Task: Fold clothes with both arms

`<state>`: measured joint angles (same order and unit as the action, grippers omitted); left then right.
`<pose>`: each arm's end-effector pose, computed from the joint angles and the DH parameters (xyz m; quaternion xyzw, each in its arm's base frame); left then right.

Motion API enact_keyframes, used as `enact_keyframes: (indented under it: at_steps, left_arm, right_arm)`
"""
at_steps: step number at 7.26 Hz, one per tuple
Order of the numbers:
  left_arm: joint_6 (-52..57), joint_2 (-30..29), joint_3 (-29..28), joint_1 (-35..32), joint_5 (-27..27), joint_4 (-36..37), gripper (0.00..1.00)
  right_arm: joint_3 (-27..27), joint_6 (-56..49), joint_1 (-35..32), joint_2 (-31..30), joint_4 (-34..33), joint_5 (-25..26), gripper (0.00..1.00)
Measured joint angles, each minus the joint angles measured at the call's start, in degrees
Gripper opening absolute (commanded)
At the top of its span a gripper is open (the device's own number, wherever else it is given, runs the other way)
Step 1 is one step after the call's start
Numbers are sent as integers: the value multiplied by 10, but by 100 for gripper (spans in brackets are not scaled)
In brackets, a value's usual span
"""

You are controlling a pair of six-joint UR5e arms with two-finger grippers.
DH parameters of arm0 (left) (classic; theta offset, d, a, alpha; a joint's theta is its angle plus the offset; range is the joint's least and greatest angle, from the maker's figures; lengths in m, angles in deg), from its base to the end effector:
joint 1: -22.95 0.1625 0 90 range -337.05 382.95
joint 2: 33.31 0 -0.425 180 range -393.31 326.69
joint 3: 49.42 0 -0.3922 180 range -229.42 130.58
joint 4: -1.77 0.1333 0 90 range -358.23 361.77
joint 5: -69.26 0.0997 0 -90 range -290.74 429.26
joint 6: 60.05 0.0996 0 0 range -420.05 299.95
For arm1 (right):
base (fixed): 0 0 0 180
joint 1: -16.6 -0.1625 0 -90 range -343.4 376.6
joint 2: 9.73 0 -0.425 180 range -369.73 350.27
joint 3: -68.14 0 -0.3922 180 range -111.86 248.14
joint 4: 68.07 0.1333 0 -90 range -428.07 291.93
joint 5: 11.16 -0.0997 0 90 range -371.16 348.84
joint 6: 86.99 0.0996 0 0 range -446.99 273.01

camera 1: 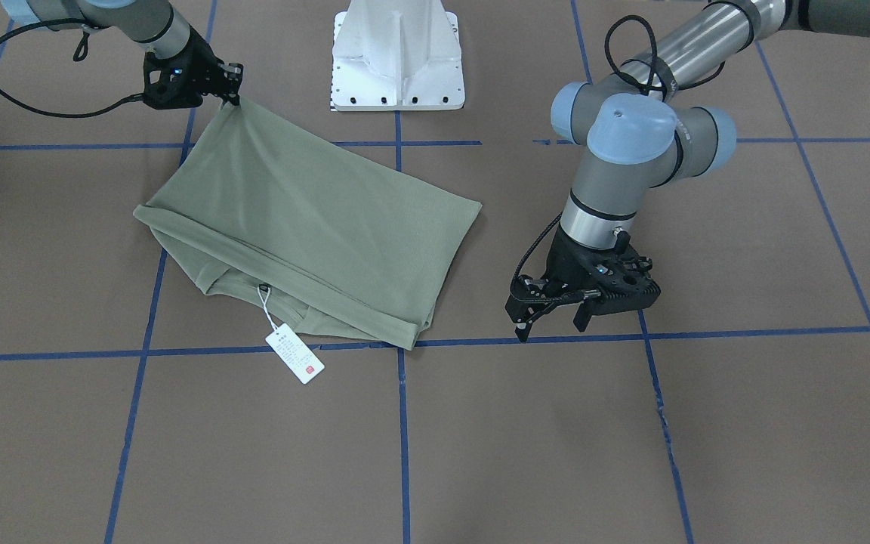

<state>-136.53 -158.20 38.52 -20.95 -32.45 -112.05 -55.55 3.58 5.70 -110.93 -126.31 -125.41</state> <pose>0.4324 -0.5731 0.2688 0.1480 0.4571 -0.1827 0.8578 -0.3869 -0.1686 0.4015 -0.1461 -0.4608 -0.0083 0.8754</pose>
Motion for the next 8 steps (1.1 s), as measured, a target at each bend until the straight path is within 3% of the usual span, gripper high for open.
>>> enact_keyframes:
  at_steps: [3,6,8]
  left_arm:
    - [1,13,21,21,-2,-3,100]
    - [-79,51,94,122,1,11,99]
    - [-151,53,115,175,9,77,99]
  right_arm:
    - [-27,11,16,-7,5,-3,100]
    - [-38,9,-79,15,7,-4,100]
    - [-29,4,-129,28,6,-1,100]
